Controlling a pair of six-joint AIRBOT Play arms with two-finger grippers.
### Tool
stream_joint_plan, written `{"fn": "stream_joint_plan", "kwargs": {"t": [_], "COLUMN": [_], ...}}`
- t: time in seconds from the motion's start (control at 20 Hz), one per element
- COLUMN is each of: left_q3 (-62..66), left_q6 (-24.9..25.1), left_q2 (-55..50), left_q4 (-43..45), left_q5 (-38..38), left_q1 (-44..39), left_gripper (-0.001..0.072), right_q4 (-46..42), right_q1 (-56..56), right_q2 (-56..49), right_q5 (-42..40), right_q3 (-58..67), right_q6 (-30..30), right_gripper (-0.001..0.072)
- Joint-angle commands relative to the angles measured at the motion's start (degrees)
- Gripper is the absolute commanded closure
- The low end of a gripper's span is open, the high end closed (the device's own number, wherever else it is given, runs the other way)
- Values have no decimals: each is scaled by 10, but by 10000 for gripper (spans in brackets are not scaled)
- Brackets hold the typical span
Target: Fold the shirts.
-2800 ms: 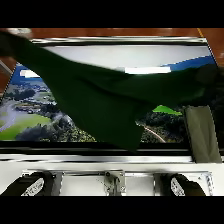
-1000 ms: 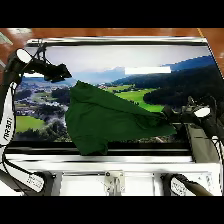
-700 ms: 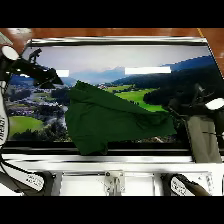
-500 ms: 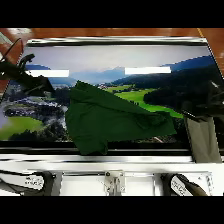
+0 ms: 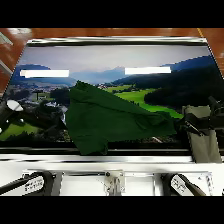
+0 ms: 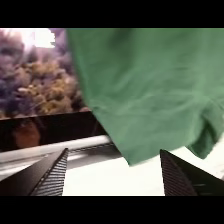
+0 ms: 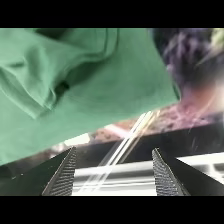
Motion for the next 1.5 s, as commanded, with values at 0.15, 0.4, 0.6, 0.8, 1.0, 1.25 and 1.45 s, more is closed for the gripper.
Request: {"fn": "stream_joint_plan", "kwargs": {"t": [0.15, 0.4, 0.6, 0.8, 1.0, 1.25, 1.45], "left_q3": [-90, -90, -89, -89, -89, -88, -88], "left_q6": [18, 53, 77, 101, 101, 101, 101], "left_q2": [-9, -63, -69, -49, -28, -3, -1], "left_q4": [-42, -137, -164, -163, -163, -163, -164], "left_q5": [128, 168, 172, 164, 162, 163, 164], "left_q1": [-29, -66, -76, -76, -76, -76, -69], "left_gripper": [0, 90, 649, 672, 671, 672, 672], "right_q4": [12, 1, -23, -1, -2, -1, 12], "right_q1": [-3, -3, -3, -3, -3, -3, -3], "right_q2": [-4, -4, -41, -99, -128, -159, -186], "right_q5": [-5, -7, -2, -25, -66, -118, -140], "right_q3": [-23, -23, -23, -23, -23, -23, -23], "right_q6": [-2, 8, 32, 32, 44, 67, 70], "right_gripper": [119, 74, 64, 64, 66, 66, 68]}}
